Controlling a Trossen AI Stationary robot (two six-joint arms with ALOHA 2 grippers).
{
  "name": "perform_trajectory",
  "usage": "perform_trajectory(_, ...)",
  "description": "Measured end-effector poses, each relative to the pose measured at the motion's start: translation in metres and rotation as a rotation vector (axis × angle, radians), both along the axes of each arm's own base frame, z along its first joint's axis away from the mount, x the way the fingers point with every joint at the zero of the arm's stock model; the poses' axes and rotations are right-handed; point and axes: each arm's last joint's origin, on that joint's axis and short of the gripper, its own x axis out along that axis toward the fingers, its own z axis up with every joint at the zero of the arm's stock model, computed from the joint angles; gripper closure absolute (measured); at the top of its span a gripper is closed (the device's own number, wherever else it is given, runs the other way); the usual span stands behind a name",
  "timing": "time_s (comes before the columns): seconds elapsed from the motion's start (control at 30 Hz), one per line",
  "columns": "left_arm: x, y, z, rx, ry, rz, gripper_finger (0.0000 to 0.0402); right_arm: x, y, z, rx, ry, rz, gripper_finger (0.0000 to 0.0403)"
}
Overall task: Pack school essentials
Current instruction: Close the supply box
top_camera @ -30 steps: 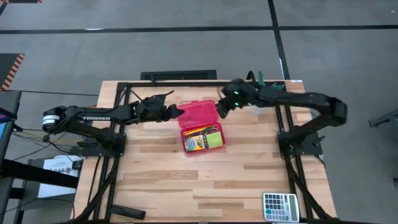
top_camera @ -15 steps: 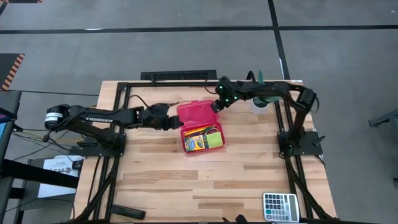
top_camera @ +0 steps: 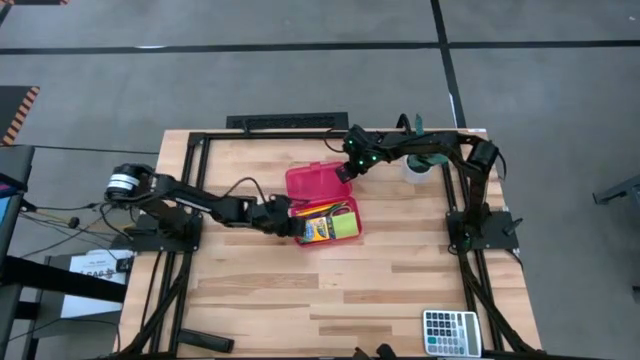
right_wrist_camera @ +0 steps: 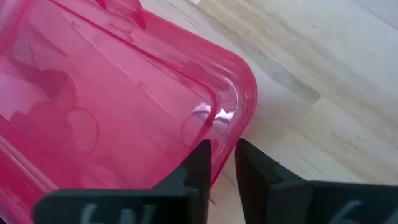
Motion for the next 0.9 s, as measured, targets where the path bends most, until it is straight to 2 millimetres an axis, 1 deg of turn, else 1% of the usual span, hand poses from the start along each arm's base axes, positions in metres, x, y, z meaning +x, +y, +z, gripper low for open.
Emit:
perform_trajectory(0.17,0.010,-0.011,-0.020,-0.057,0.014,-0.065,0.0399,0.000,0.000,0.000,0.000,0.000,-0.003,0.0352)
perform_trajectory(0.23,0.010,-0.014,-0.028,-0.078,0.044,-0.064,0.0400,-0.001,0.000,0.000,0.003,0.004,-0.006,0.0370)
perform_trajectory(0.3,0.011,-0.014,-0.030,-0.091,0.049,-0.051,0.0400,-0.001,0.000,0.000,0.003,0.006,-0.004,0.0390)
perform_trajectory(0.37,0.011,-0.014,-0.031,-0.094,0.049,-0.046,0.0401,-0.001,0.000,0.002,-0.005,0.006,0.008,0.0396)
perform_trajectory(0.47,0.011,-0.014,-0.031,-0.092,0.050,-0.044,0.0401,0.000,0.003,0.013,-0.031,-0.020,0.019,0.0392)
perform_trajectory(0.57,0.011,-0.013,-0.031,-0.095,0.053,-0.040,0.0401,-0.001,0.005,0.026,-0.054,-0.050,0.028,0.0397)
perform_trajectory(0.7,0.011,-0.013,-0.031,-0.094,0.054,-0.036,0.0401,-0.003,0.011,0.048,-0.126,-0.094,0.067,0.0399)
perform_trajectory(0.9,0.011,-0.012,-0.032,-0.078,0.057,-0.007,0.0401,0.001,0.036,0.076,-0.331,-0.069,0.186,0.0401)
